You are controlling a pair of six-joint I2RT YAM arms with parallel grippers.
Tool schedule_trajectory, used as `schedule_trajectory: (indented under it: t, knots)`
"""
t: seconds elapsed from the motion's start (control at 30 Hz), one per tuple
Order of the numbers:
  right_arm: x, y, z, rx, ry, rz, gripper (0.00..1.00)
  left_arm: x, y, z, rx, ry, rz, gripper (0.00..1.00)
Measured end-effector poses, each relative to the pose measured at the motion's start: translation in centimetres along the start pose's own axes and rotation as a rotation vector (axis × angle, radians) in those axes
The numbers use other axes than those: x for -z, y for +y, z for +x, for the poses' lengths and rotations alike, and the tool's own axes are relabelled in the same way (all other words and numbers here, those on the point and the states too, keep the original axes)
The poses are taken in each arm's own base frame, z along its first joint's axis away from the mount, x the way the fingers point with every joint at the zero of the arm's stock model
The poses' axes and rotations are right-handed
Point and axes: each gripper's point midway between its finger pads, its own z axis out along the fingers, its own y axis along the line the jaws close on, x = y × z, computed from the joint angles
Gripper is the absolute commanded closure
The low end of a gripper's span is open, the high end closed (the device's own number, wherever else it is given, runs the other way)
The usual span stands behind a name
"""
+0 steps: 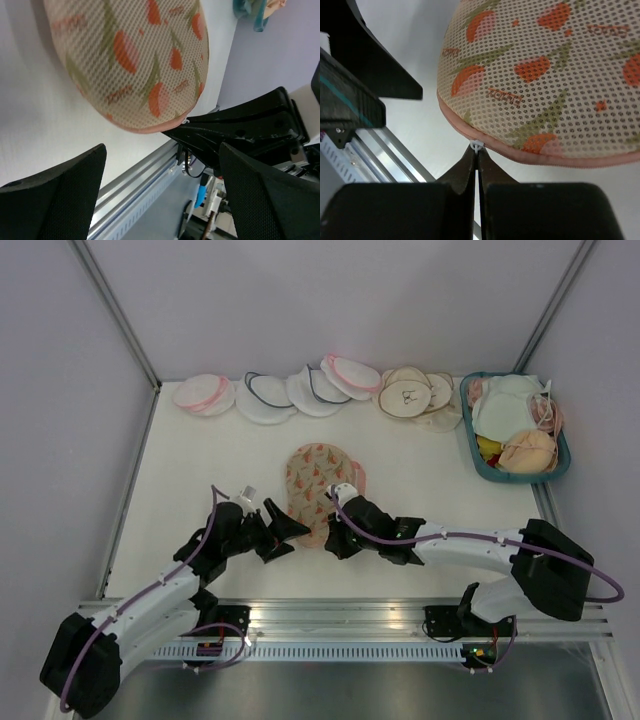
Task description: Unzip the laundry bag and remove the bra
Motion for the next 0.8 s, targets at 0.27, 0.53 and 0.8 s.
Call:
schedule_trajectory:
  t: [0.27,0.53,0.8]
  knots:
    - [-3.0,3.2,-1.1,-0.045,-0.033,-0.154,1.00,1.9,0.4,0.6,0.189,-0.069,0.061,0.03]
    - [-3.4,5.6,-3.2,-0.072,-0.096,-0.250,0.99,1.7,2.2,-1.4,0.316,-0.203,0.011,0.01]
    - [-3.1,6.5,-3.8,-0.070,-0.111,-0.298,1.00,-0.7,5.6,-2.7,0.368,-0.261,-0.132,0.03]
